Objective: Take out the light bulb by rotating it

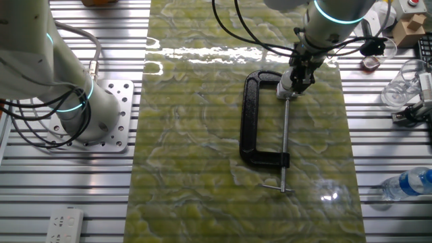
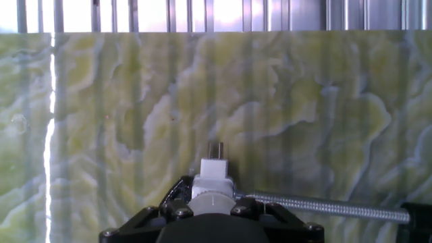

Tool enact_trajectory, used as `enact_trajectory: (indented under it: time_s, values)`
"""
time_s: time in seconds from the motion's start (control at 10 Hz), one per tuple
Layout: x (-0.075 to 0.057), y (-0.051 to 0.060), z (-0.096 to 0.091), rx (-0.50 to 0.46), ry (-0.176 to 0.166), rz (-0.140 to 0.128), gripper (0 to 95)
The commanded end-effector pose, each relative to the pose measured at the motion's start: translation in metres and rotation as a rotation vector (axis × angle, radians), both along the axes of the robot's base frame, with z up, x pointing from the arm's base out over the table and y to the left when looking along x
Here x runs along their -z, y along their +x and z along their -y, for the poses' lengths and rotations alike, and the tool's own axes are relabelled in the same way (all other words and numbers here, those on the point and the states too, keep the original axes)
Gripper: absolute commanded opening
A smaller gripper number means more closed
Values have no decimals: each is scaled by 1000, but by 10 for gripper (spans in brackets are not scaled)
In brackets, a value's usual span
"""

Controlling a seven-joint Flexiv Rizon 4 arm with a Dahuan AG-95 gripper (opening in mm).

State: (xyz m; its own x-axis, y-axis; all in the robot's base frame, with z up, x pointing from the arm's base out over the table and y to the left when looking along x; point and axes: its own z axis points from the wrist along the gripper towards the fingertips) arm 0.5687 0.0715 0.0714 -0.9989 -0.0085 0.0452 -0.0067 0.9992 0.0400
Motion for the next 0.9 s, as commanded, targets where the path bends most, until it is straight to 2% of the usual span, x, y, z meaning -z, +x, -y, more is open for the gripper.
enact_trajectory:
  time_s: [0.1,0.2,0.5,0.7,0.9]
  values:
    - [1,-2,-4,-105,-19,4,0]
    - [1,-3,-5,-162,-34,4,0]
    - [0,-3,-5,-475,-108,4,0]
    - [0,-3,-5,-637,-107,6,0]
    - [0,-3,-5,-736,-89,7,0]
